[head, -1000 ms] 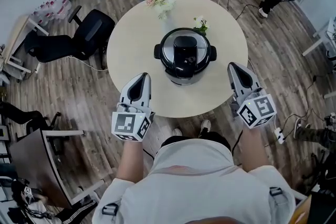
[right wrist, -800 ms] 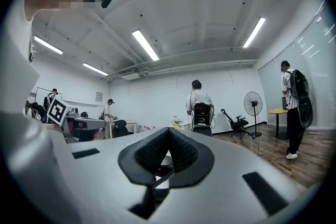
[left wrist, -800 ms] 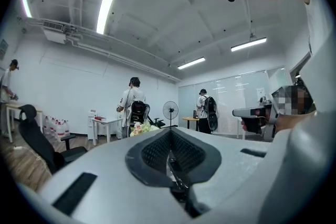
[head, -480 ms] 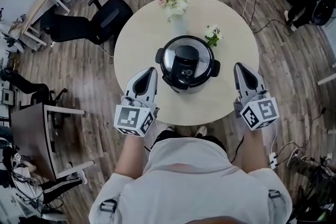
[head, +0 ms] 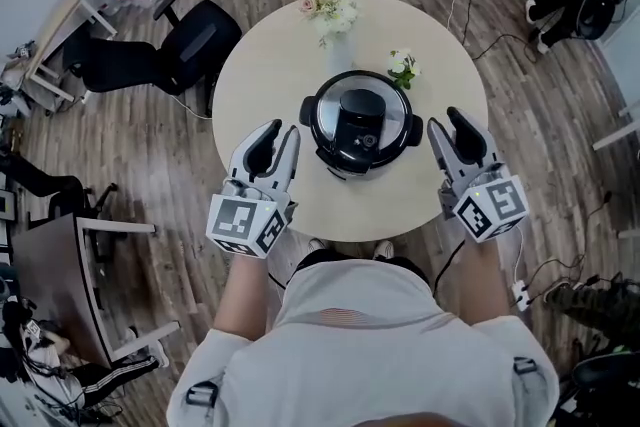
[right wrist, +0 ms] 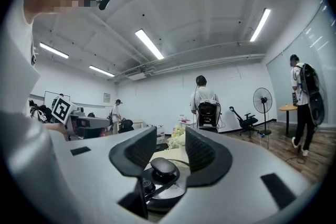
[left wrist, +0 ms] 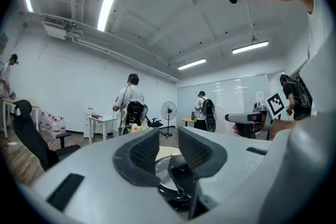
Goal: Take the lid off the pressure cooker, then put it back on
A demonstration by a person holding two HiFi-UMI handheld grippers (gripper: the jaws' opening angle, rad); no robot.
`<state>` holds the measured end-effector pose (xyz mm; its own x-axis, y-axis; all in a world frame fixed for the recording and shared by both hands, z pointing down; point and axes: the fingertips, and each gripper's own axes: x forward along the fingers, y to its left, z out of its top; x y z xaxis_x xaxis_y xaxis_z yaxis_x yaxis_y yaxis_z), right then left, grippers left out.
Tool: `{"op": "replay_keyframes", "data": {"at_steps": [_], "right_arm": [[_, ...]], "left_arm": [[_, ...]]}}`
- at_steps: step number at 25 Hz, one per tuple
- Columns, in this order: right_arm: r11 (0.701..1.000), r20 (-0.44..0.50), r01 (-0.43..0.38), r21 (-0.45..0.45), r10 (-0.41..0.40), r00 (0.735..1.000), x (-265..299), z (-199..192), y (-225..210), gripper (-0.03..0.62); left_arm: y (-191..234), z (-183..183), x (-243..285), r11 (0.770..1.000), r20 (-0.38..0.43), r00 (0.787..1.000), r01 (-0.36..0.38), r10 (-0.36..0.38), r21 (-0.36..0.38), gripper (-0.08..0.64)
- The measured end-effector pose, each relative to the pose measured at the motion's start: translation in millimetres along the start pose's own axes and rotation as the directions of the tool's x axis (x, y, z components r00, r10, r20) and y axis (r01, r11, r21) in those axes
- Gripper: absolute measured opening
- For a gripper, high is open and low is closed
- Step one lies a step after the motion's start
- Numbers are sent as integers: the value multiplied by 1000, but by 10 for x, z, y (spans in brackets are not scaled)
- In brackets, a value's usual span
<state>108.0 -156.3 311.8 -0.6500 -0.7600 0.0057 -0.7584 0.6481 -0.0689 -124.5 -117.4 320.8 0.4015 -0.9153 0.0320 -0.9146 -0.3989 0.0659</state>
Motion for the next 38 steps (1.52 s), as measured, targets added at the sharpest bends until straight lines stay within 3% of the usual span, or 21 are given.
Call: {"op": "replay_keyframes", "data": {"at_steps": [4, 6, 10, 14, 16, 18, 22, 28, 36, 38], "right_arm": [[1000, -7, 14, -12, -14, 1000, 54, -6, 83, 263], [1000, -22, 20, -11, -20, 1000, 60, -31, 103, 337], [1000, -74, 3, 16, -1, 997, 103, -83, 142, 425], [999, -143, -37, -20, 33, 989, 212, -128, 166, 437], [995, -216, -97, -30, 89, 972, 332, -209, 194, 437], [980, -339, -192, -56, 162, 927, 498, -375, 261, 436], [925, -568, -353, -139, 217, 794, 859, -678, 359, 436], [872, -721, -475, -114, 256, 644, 1250, -900, 418, 436], [806, -890, -586, -89, 199, 410, 1550, -1495, 449, 436], [796, -913, -601, -72, 190, 361, 1578, -1637, 466, 436]], "left_arm": [[22, -31, 4, 997, -7, 997, 70, -70, -36, 285], [20, -59, 1, 995, -10, 996, 91, -92, -49, 342], [48, -105, -18, 992, -28, 994, 106, -108, -64, 399], [104, -116, -43, 991, -27, 994, 100, -102, -84, 405], [131, -149, -47, 992, -32, 995, 86, -89, -87, 405], [155, -203, -56, 993, -37, 996, 74, -78, -88, 405], [127, -287, -89, 993, -40, 996, 80, -83, -85, 405], [114, -328, -151, 993, -34, 996, 74, -78, -95, 404], [222, -421, -245, 991, -39, 998, 38, -43, -127, 403], [247, -443, -265, 991, -41, 998, 35, -41, -129, 403]]}}
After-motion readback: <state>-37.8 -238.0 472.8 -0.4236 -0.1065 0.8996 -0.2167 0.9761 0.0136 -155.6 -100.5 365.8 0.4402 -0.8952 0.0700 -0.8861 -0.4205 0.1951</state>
